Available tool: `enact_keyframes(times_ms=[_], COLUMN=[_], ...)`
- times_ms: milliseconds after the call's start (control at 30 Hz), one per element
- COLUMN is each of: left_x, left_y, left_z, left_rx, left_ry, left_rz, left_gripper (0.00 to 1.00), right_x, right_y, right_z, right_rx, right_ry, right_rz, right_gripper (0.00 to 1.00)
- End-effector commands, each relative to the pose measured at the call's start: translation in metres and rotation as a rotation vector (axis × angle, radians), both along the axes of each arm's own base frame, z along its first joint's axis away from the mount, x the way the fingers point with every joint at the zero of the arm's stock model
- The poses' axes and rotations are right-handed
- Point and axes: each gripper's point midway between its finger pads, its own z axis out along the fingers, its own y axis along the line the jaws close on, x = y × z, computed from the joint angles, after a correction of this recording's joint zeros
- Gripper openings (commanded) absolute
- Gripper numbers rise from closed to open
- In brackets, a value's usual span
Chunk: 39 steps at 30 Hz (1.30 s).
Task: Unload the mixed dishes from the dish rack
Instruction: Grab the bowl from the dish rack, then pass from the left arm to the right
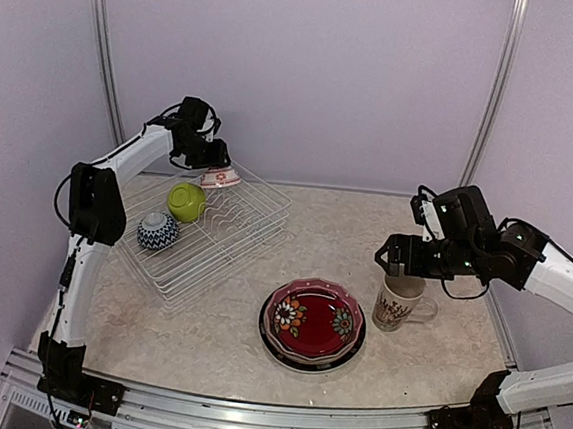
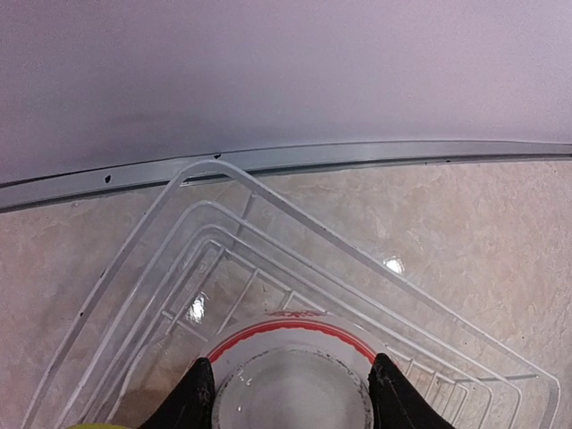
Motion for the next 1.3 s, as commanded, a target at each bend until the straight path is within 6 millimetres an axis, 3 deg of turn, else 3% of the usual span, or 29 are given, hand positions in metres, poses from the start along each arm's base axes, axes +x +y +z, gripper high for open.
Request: enact_keyframes(times_ms=[0, 333, 600, 767, 967, 1067, 1267], left_x=[-0.004, -0.017, -0.033, -0.047, -0.075, -0.086, -0.11], left_y=[-0.004, 0.001, 0.014, 0.019, 0.012, 0.014, 0.008], left_z=[0.041, 0.082, 0.105, 0.113, 0.118, 0.122, 0.125], left_rx=[-0.088, -0.348, -0.533, -0.713, -0.939, -1.005, -1.186], left_ry=[-0.045, 0.013, 0.081, 0.189, 0.345, 0.382, 0.502], left_rz=[-0.004, -0.009, 0.0, 0.015, -0.033, -0.035, -0.023], left_gripper=[0.15, 0.13, 0.12, 0.12, 0.12, 0.12, 0.13], right_x=[0.002, 0.016, 0.037, 0.055, 0.078, 0.097, 0.126], right_y=[0.0, 0.013, 0.028, 0.048, 0.096, 0.12, 0.183], right_z=[0.004, 0.003, 0.023, 0.037, 0.056, 0.056, 0.077], right_rx=[0.01, -0.001, -0.014, -0.016, 0.07, 0.063, 0.187], right_ry=[-0.014, -0.026, -0.093, -0.141, -0.219, -0.258, -0.389], right_rz=[-0.003, 0.012, 0.041, 0.088, 0.22, 0.275, 0.44], right_gripper=[0.94, 0.94, 0.94, 0.95, 0.95, 0.95, 0.95])
